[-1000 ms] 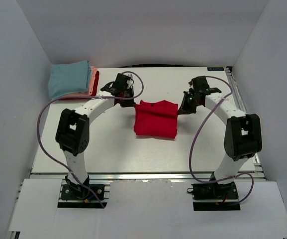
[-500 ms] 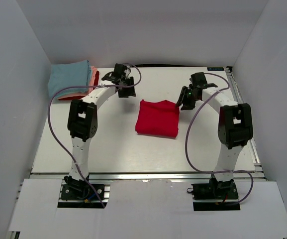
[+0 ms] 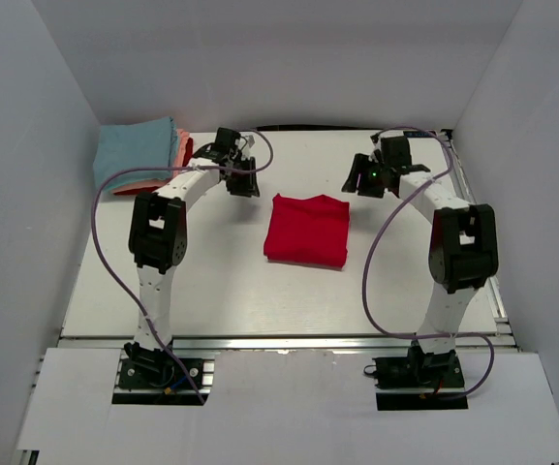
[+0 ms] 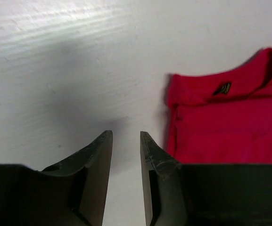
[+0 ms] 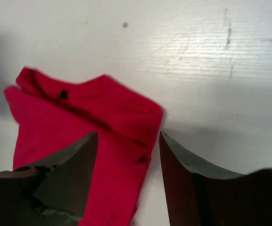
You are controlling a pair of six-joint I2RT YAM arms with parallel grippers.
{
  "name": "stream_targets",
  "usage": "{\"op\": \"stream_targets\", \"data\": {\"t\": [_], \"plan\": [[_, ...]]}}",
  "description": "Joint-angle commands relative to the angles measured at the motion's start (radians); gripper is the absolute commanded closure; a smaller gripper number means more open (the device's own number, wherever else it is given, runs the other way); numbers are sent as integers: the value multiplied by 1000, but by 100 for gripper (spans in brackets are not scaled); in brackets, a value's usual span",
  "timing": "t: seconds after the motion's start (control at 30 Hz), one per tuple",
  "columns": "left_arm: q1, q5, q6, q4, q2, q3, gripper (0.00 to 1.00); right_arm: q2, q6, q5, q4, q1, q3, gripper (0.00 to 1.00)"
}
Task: Fold and stack the t-shirts
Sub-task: Fold the long partially folded tshirt into a neat square
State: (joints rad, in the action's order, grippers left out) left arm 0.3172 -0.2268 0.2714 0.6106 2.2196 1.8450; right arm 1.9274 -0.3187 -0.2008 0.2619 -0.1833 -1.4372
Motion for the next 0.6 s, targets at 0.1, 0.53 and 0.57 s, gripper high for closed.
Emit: {"op": "stream_targets", "data": {"t": [0.1,0.53,0.57], "plan": [[-7,-167,-26,-96,-89,-90,55,-71,157,-195,-159,13,152,45],[-7,-198,83,-357,-139,-205,46,-61,202,-207,-224,13,221,46],[-7,-186,81,-360,-144,-213,46,-61,201,-207,-222,13,222,46]]}}
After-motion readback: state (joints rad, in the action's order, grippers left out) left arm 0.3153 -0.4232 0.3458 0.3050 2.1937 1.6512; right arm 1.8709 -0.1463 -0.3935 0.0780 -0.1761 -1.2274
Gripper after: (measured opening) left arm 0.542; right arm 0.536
